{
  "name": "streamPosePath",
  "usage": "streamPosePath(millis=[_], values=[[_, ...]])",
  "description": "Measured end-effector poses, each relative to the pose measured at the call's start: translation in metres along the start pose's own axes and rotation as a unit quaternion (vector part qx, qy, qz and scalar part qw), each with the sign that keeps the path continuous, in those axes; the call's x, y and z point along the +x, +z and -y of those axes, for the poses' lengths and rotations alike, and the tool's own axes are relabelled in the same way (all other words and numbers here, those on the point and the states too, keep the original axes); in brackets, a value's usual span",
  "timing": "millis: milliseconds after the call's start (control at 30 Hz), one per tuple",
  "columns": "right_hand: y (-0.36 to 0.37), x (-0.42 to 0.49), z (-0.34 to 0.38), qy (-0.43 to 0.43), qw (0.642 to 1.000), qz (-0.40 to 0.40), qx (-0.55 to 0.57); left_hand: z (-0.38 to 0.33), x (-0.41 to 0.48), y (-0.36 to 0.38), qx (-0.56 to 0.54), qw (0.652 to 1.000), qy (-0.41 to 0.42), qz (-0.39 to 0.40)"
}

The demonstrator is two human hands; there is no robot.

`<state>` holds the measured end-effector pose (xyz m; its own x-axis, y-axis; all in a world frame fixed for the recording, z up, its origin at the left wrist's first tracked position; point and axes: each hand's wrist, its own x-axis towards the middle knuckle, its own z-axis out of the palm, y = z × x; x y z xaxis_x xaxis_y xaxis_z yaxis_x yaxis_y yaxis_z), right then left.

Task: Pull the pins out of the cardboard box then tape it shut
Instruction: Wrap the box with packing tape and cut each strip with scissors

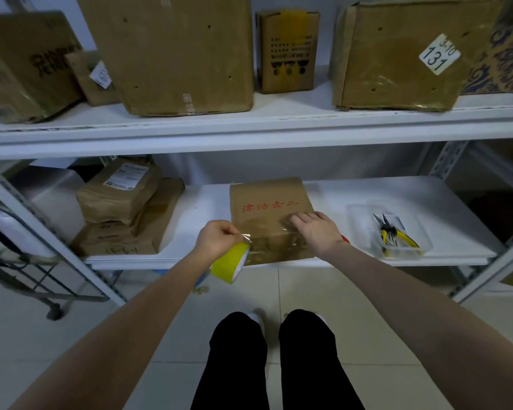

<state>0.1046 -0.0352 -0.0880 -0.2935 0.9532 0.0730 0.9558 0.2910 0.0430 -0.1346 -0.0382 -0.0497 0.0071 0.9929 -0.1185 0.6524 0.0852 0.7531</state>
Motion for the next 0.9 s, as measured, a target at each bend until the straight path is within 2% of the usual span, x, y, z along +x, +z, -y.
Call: streamPosePath(millis=[67,133,233,300,400,467,567,633,767,900], values=[[-0.006,0.004,0.011,0.029,0.998,-0.025,0.041,0.0,0.001,-0.002,0.0,1.0,0.004,0.015],[-0.013,0.006,0.03,0.055,0.984,-0.059,0.157,-0.001,0.001,0.001,0.006,1.0,0.007,0.029],[-0.02,0.012,0.062,0.058,0.922,-0.01,0.383,-0.002,0.001,0.002,-0.007,0.999,0.021,0.036],[-0.017,0.014,0.074,0.037,0.899,0.003,0.437,-0.002,0.001,0.003,-0.016,0.998,0.034,0.045],[-0.011,0.014,0.078,0.042,0.88,-0.045,0.471,0.001,0.0,0.002,-0.019,0.997,0.038,0.065],[-0.011,0.013,0.077,0.035,0.883,-0.044,0.466,0.002,0.0,0.003,0.0,0.998,0.021,0.06],[-0.016,0.013,0.078,0.022,0.899,-0.025,0.437,-0.005,0.001,0.009,0.062,0.998,-0.018,-0.016],[-0.022,0.017,0.076,0.031,0.9,-0.015,0.434,-0.015,0.001,0.013,0.06,0.995,-0.061,-0.055],[-0.036,0.022,0.064,0.029,0.895,0.062,0.441,-0.024,0.007,0.018,0.021,0.994,-0.091,-0.06],[-0.045,0.022,0.057,0.008,0.888,0.165,0.43,-0.025,0.013,0.022,0.034,0.991,-0.101,-0.075]])
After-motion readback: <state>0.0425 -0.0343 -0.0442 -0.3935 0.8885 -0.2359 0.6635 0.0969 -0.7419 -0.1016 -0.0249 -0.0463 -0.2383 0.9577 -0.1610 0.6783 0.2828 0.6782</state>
